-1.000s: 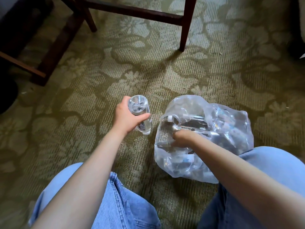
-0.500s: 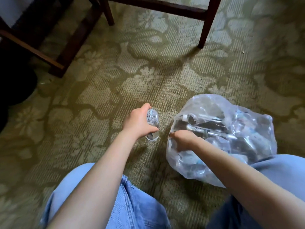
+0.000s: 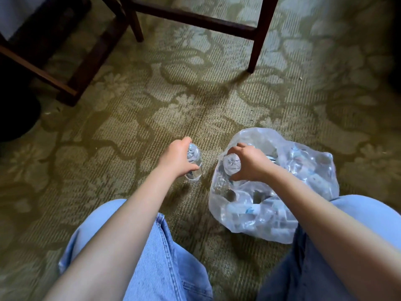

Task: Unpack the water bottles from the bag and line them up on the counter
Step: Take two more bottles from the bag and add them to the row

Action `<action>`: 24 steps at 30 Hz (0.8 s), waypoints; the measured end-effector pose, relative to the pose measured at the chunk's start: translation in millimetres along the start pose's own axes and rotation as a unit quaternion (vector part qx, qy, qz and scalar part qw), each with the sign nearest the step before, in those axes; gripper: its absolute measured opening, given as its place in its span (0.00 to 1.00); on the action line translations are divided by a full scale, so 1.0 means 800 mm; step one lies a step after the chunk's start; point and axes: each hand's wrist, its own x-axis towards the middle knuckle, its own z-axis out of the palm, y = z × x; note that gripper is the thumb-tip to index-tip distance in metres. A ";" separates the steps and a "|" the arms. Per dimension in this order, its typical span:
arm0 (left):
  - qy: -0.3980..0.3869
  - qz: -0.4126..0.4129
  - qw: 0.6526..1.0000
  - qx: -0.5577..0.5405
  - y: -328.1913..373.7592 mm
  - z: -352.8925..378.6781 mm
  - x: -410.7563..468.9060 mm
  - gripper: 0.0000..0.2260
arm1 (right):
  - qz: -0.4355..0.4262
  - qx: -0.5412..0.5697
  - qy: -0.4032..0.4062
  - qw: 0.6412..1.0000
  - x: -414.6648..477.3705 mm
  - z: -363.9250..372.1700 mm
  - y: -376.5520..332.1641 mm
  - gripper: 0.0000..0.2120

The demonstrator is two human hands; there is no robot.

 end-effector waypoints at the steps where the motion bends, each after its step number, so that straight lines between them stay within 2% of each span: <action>1: 0.006 -0.001 1.000 -0.004 0.002 -0.007 -0.001 0.28 | 0.005 0.023 0.020 1.000 -0.004 -0.008 -0.004 0.34; 5: 0.035 -0.014 0.999 -0.014 0.020 -0.060 -0.020 0.29 | 0.018 0.086 0.085 0.992 -0.022 -0.059 -0.031 0.33; 9: 0.054 -0.022 0.998 -0.025 0.044 -0.142 -0.063 0.33 | 0.029 0.107 0.110 0.988 -0.048 -0.143 -0.088 0.30; 13: 0.070 -0.036 0.997 -0.027 0.063 -0.231 -0.120 0.35 | 0.029 0.108 0.115 0.987 -0.082 -0.230 -0.156 0.31; 17: 0.093 -0.069 0.993 -0.029 0.082 -0.353 -0.209 0.32 | 0.006 0.106 0.109 0.988 -0.136 -0.341 -0.250 0.32; 24: 0.134 -0.120 0.983 -0.032 0.095 -0.545 -0.378 0.33 | -0.042 0.104 0.094 0.989 -0.232 -0.505 -0.413 0.31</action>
